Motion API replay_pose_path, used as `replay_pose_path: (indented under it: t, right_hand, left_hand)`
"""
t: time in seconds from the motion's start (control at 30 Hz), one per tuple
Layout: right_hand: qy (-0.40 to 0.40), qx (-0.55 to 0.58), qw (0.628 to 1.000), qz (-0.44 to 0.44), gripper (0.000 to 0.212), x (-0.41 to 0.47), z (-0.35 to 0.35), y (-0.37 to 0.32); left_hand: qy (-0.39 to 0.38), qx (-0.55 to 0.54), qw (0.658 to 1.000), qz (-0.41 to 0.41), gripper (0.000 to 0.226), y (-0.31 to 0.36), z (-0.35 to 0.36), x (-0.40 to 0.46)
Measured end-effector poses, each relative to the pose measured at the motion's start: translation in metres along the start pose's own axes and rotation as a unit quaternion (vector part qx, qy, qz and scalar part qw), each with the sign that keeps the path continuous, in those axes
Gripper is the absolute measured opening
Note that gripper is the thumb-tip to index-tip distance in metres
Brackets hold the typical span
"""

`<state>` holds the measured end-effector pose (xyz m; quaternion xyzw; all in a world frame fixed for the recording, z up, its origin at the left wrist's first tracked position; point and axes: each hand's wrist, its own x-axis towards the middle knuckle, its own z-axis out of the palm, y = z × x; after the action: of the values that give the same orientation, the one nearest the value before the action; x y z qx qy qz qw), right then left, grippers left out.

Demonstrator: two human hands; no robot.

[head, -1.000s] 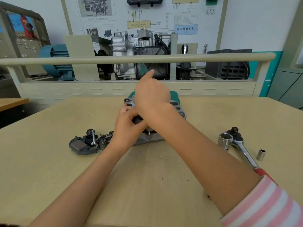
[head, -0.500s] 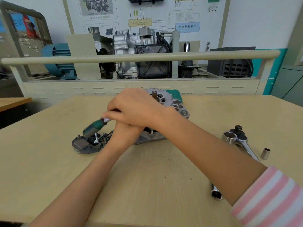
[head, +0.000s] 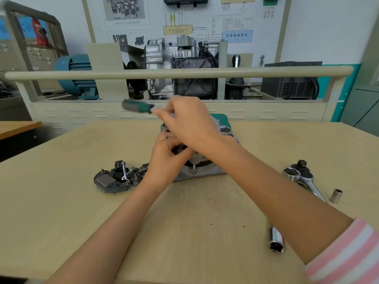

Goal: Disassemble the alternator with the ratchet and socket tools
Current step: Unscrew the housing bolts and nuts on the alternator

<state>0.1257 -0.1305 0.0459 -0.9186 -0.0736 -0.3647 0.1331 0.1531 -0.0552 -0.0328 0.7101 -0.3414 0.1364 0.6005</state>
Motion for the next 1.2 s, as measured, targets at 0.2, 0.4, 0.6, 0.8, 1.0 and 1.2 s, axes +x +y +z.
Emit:
replay_pose_path:
  t: [0.2,0.4,0.6,0.8,1.0,1.2]
  right_hand:
    - [0.035,0.597,0.698,0.395,0.017,-0.004,-0.023,0.008]
    - [0.234,0.697,0.496,0.462,0.014,-0.01,-0.022,-0.003]
    - [0.066,0.626,0.652,0.424,0.017,-0.006,-0.022,0.007]
    - [-0.16,0.494,0.792,0.322,0.02,0.004,-0.026,0.016]
    - [-0.343,0.428,0.812,0.197,0.018,0.009,-0.034,0.016]
    - [-0.292,0.494,0.793,0.204,0.015,0.003,-0.029,0.018]
  left_hand:
    - [-0.002,0.038,0.999,0.039,0.027,0.002,0.004,0.002]
    - [0.016,0.022,0.999,0.03,0.027,0.003,0.006,0.001]
    - [0.02,0.038,0.999,0.029,0.018,0.0,0.005,0.001]
    - [-0.016,0.02,0.999,0.023,0.015,0.004,0.0,-0.001]
    - [-0.02,0.015,0.999,0.036,0.013,0.004,-0.001,-0.001]
    - [-0.015,-0.014,0.999,0.047,0.018,0.003,0.0,0.0]
